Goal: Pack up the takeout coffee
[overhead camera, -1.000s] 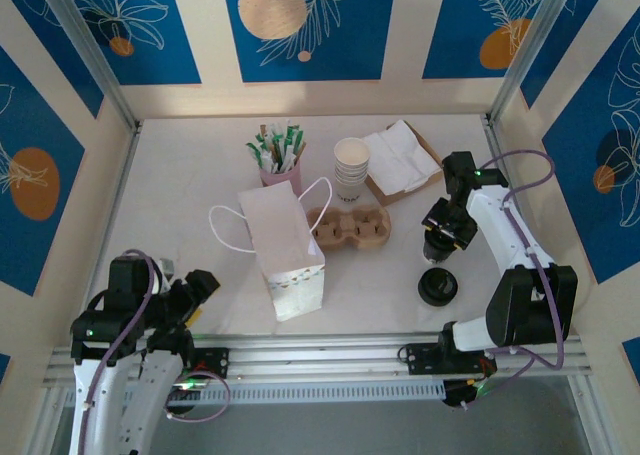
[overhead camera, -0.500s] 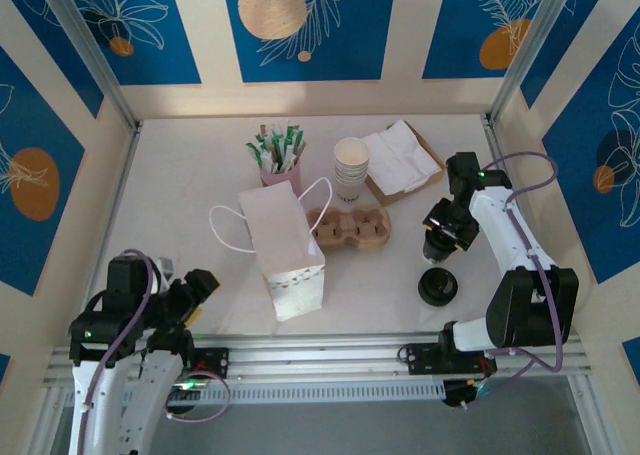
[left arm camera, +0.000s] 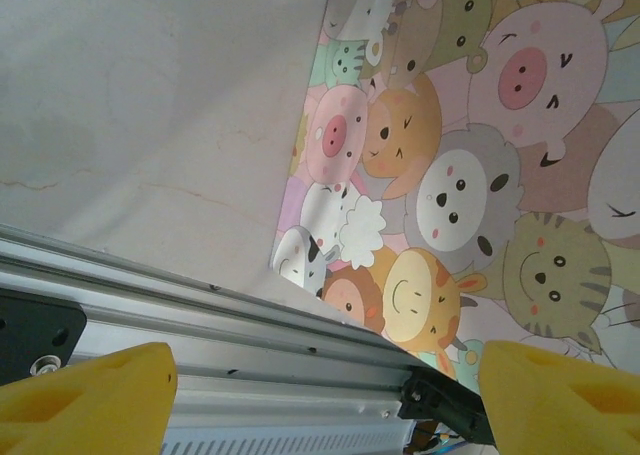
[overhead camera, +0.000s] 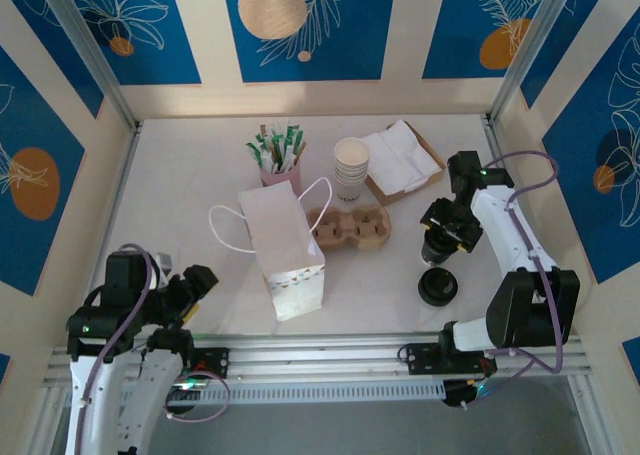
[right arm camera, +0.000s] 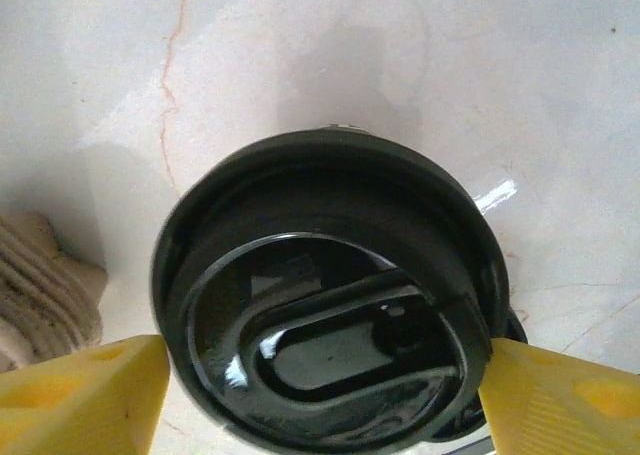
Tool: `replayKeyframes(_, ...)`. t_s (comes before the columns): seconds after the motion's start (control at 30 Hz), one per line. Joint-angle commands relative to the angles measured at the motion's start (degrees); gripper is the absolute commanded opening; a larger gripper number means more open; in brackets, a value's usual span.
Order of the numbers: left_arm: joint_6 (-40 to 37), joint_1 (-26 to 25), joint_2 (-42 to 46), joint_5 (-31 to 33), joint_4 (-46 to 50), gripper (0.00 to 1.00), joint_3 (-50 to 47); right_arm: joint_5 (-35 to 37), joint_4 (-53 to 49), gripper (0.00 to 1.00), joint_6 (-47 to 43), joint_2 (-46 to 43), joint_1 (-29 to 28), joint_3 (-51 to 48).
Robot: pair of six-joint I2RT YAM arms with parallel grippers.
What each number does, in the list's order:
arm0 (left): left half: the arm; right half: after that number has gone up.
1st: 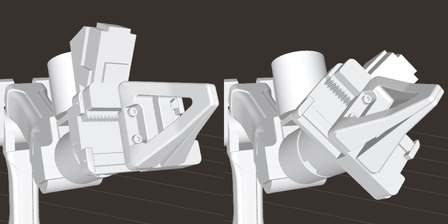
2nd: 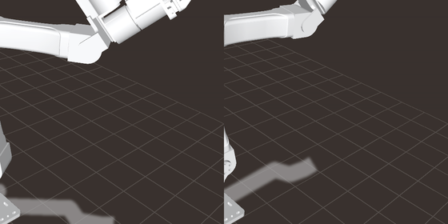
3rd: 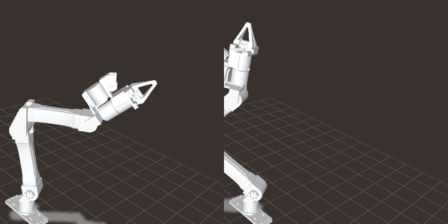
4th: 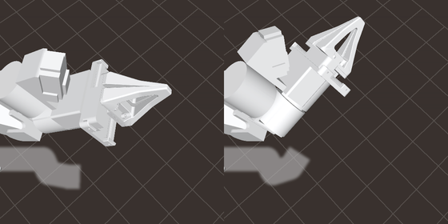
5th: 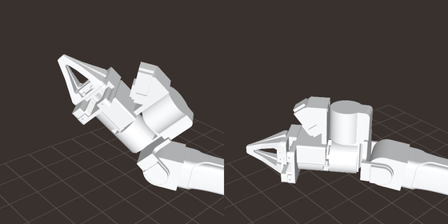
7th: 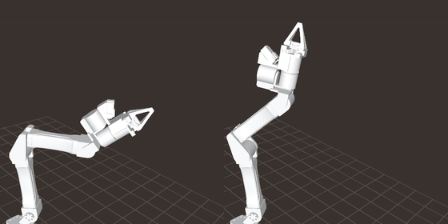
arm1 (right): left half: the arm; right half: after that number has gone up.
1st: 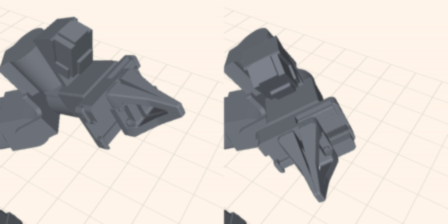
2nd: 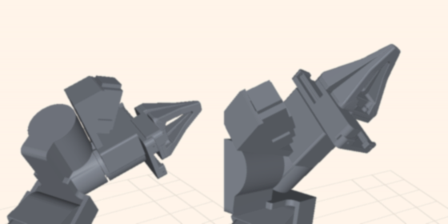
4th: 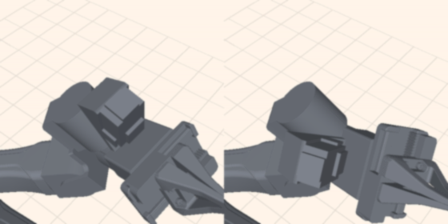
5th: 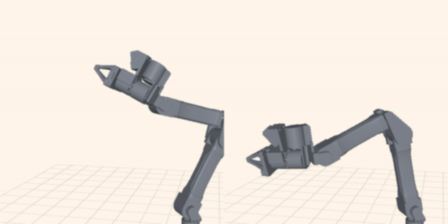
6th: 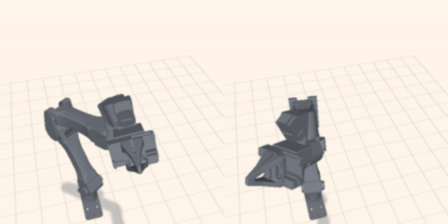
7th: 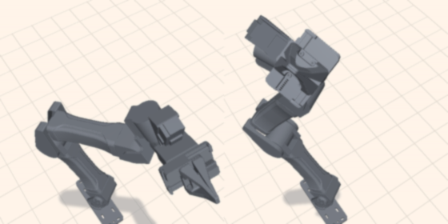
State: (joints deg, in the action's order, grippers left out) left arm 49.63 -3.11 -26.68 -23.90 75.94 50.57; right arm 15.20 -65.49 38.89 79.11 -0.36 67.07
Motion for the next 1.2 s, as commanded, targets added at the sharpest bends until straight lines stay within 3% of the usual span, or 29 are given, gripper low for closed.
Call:
replayKeyframes(0.0,-1.7,0.5,-1.1,1.1,0.9,0.79,2.1,-1.3,-3.0,0.82,-1.2,-3.1,0.3,3.7)
replayKeyframes(0.3,-3.4,0.5,-2.8,2.0,0.2,0.79,4.2,-3.4,-6.5,0.84,-4.4,-6.2,-0.7,11.3)
replayKeyframes(0.47,-5.3,0.5,-3.4,2.4,1.2,0.79,5.3,-6.6,1.0,0.83,-12.3,-12.1,-5.3,11.8)
replayKeyframes(0.57,-6.4,0.5,-3.7,2.5,1.8,0.79,6.2,-7.4,10.4,0.84,-18.1,-17.8,-10.3,7.7)
replayKeyframes(0.67,-7.5,0.5,-3.9,2.7,2.3,0.79,7.0,-17.5,23.4,0.82,-31.1,-24.8,-14.9,-0.1)
replayKeyframes(0.73,-8.1,0.5,-4.1,3.1,2.4,0.79,7.3,-30.9,29.2,0.81,-50.3,-29.2,-17.4,-5.2)
replayKeyframes(0.77,-8.2,0.5,-4.2,3.4,2.5,0.79,7.4,-34.2,29.2,0.82,-57.3,-30.0,-18.3,-6.1)
replayKeyframes(1.0,-7.0,0.5,-6.0,5.2,-0.7,0.79,8.1,-43.5,13.3,0.83,-82.4,-20.4,-19.1,-1.5)
replayKeyframes(1.17,-4.8,0.5,-7.6,7.3,-5.5,0.79,8.0,-48.0,14.8,0.77,-91.7,-11.7,-16.0,-1.5)
